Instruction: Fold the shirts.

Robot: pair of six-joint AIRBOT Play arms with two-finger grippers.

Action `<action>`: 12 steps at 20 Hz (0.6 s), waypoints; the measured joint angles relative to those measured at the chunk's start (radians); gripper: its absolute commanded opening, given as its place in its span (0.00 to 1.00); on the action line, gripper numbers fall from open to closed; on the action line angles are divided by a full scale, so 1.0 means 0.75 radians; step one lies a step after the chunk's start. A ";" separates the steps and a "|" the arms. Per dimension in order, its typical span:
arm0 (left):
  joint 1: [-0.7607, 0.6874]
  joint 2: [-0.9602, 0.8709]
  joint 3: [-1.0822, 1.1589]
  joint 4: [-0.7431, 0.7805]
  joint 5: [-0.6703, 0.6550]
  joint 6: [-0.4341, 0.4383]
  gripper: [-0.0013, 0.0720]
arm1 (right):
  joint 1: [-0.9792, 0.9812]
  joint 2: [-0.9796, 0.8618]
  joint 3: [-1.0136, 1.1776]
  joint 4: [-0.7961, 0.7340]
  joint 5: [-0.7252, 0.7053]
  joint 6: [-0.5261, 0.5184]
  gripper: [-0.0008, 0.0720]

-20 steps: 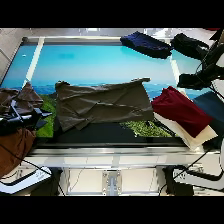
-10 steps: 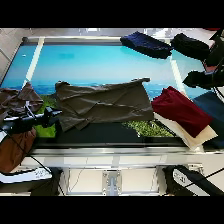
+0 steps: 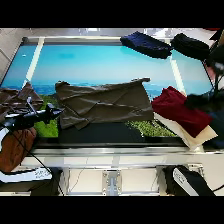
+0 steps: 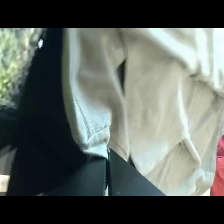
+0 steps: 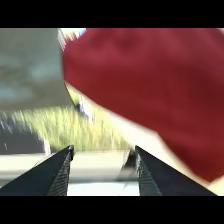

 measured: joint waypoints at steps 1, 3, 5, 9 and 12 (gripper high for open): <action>0.002 0.009 0.002 -0.001 -0.008 0.004 0.04 | -0.037 0.054 -0.153 0.052 -0.055 0.029 0.60; 0.006 0.029 0.003 -0.003 -0.014 0.005 0.04 | -0.105 0.139 -0.487 0.282 -0.203 0.061 0.63; 0.007 0.046 0.004 -0.007 -0.020 0.008 0.04 | -0.134 0.161 -0.745 0.556 -0.354 0.022 0.64; 0.008 0.063 0.004 -0.008 -0.025 0.009 0.04 | -0.080 0.097 -0.993 0.924 -0.647 -0.087 0.64; 0.009 0.067 0.004 -0.009 -0.026 0.010 0.04 | 0.037 0.004 -1.051 1.115 -0.853 -0.167 0.64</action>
